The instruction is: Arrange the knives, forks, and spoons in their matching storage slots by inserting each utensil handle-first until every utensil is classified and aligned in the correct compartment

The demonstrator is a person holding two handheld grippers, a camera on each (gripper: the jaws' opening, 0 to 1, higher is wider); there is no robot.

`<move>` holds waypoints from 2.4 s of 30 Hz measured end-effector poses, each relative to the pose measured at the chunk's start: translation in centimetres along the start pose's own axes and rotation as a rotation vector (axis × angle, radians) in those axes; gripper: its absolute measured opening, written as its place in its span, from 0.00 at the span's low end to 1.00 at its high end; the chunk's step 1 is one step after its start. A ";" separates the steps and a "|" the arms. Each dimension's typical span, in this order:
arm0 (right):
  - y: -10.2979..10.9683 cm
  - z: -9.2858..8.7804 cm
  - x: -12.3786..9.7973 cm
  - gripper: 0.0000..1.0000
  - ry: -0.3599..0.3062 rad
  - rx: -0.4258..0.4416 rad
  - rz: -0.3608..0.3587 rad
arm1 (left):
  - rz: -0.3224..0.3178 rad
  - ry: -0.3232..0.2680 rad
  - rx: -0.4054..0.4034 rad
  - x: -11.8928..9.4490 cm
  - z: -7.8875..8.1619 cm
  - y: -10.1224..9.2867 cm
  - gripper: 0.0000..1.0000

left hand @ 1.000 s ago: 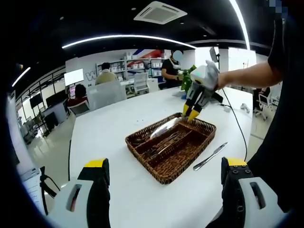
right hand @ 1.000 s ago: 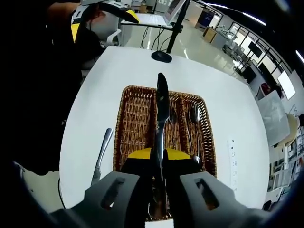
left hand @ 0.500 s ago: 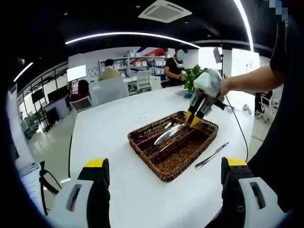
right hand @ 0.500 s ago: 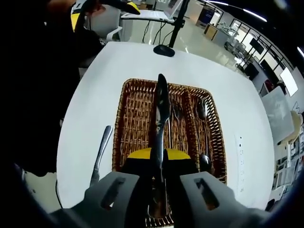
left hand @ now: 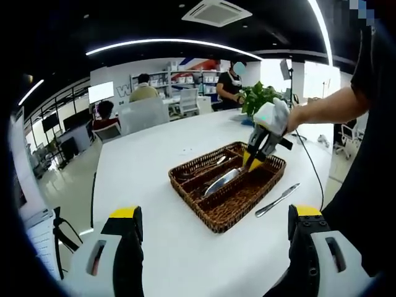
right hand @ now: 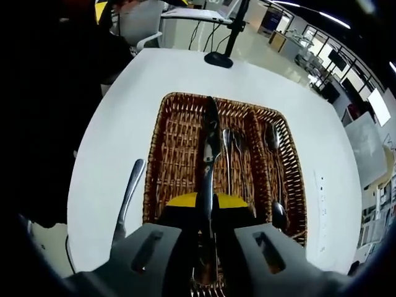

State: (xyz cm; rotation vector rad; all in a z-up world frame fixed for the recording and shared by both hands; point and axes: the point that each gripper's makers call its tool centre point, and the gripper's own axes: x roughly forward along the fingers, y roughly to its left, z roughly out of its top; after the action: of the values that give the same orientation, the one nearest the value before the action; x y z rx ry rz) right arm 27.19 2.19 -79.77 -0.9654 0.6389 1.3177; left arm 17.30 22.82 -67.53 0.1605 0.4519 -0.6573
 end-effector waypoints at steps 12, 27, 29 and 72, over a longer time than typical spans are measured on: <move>1.1 -1.0 1.9 0.06 0.012 0.022 0.022 | 0.013 0.015 0.002 -0.4 -0.5 0.1 1.00; 1.7 -2.9 4.3 0.06 0.076 0.043 0.019 | 0.026 0.031 0.003 -0.7 -1.2 0.0 1.00; 1.8 -3.0 4.4 0.06 0.086 0.031 0.005 | 0.028 0.027 -0.003 -0.7 -1.1 0.1 1.00; -0.5 1.1 -1.3 0.82 -0.161 0.142 -0.207 | 0.020 -0.031 0.020 0.4 0.3 -0.6 1.00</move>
State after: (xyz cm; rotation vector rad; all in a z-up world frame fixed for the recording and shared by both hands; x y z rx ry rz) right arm 27.29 2.47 -78.01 -0.7789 0.4881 1.1373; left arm 17.30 22.05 -67.39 0.1737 0.4138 -0.6444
